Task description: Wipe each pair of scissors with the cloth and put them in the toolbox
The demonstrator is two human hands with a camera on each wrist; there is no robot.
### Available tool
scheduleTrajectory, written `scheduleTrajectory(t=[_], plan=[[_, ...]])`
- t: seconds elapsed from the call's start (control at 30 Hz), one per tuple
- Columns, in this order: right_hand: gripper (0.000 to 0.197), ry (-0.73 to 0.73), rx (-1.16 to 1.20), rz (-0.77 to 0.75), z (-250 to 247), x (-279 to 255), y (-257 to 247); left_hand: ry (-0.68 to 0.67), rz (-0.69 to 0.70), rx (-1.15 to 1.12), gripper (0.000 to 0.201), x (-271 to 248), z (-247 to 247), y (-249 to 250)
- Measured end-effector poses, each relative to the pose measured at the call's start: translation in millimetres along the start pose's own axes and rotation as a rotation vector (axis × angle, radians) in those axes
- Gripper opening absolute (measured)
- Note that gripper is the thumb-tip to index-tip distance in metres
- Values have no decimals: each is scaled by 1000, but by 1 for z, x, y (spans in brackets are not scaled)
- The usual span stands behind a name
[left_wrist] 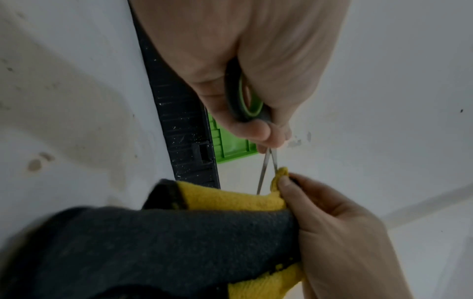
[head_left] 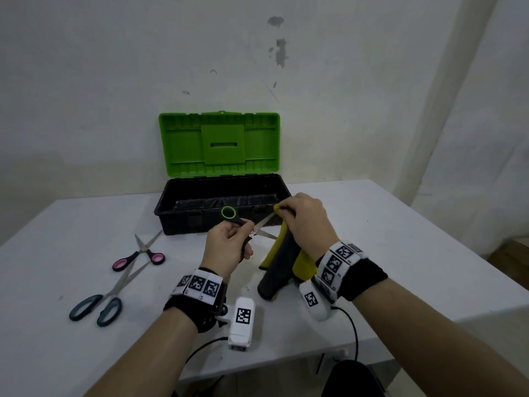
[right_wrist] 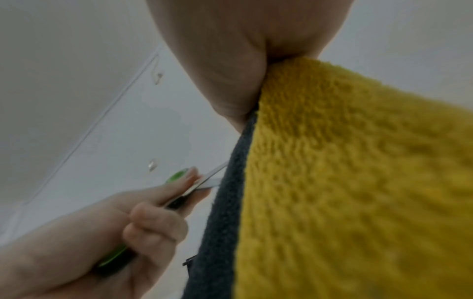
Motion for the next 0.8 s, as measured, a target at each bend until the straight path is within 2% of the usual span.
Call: scheduleTrajectory(t=[0.1, 0.23, 0.3, 0.47, 0.53, 0.67, 0.8], plan=[[16, 43, 48, -21, -11, -2, -3, 20, 0, 21, 14, 3, -3, 0], [16, -91, 48, -170, 10, -21, -34, 26, 21, 16, 16, 4, 1, 4], [16, -88, 27, -146, 12, -18, -30, 11, 19, 9, 15, 2, 4, 5], [17, 62, 24, 94, -14, 3, 13, 6, 8, 36, 14, 3, 0, 4], [15, 89, 59, 78, -18, 2, 9, 21, 17, 38, 13, 5, -1, 6], [14, -17, 91, -59, 0, -12, -21, 8, 27, 25, 14, 5, 5, 8], [16, 14, 44, 46, -4, -1, 0, -7, 16, 11, 13, 2, 4, 6]])
Point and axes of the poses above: each hand's wrist, its own x-axis towards the middle knuckle, its own z-axis out of the palm, y = z × x, the point moved 10 cm from there along x, towards the middle knuckle, and after that the axes turned 7 degrees about z, right-handed, at the moved point
